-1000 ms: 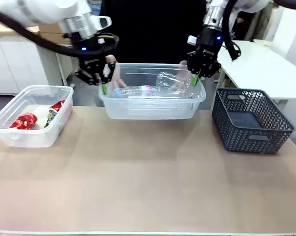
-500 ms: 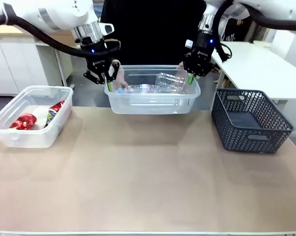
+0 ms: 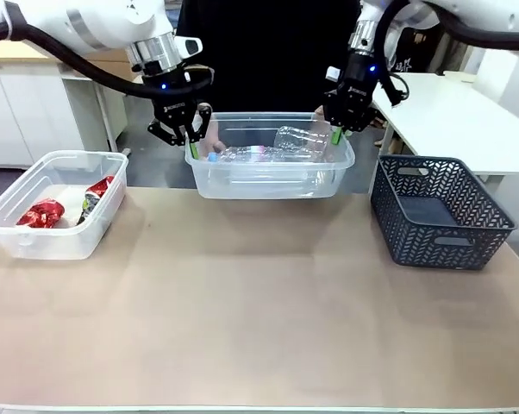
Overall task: Sort the waste into each basket.
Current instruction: Release the Organizing box you were holding.
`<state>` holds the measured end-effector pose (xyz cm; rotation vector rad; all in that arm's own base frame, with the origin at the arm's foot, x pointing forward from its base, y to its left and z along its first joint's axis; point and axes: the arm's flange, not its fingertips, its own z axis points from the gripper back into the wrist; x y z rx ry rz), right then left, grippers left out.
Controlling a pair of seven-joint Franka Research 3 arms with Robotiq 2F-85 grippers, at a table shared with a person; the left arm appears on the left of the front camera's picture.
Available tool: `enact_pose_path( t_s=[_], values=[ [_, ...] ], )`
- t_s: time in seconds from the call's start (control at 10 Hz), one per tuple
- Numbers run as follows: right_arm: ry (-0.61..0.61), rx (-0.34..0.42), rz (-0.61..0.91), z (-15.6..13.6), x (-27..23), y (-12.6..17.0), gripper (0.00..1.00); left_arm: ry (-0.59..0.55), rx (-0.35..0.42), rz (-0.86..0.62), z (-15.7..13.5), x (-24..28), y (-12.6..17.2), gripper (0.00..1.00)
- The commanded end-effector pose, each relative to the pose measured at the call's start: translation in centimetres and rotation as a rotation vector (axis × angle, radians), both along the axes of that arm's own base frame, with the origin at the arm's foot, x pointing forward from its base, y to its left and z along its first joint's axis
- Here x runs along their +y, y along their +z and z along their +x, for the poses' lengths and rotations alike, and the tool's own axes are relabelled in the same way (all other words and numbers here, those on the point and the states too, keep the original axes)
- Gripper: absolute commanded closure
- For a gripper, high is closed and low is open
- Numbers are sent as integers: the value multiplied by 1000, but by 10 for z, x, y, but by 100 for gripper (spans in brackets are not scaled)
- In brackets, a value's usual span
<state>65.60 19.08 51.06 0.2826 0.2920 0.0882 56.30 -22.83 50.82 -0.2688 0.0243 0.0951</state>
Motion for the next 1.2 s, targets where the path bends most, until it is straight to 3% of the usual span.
enact_pose_path(
  t_s=[0.0,0.3,0.4,0.5,0.6,0.7,0.8,1.1],
  values=[
    [6,2,7,-8,1,3,93,4,-10,-1,-4,4,1,96],
    [0,0,0,0,0,0,93,4,-10,-1,-4,4,1,96],
    [-28,-88,-13,-10,-4,15,38,0,0,0,0,0,0,38],
    [-72,-151,-30,-19,-5,27,38,0,-20,5,-4,0,6,37],
    [-76,-202,-30,-29,-6,37,0,3,-39,12,-7,3,13,0],
    [-122,-248,-45,-39,-9,47,35,11,-57,19,-9,7,20,33],
    [-133,-298,-31,-53,-11,57,0,17,-81,16,-10,14,28,0],
    [-147,-363,-17,-79,-10,59,0,0,-137,-6,-19,31,47,0]
  ],
)
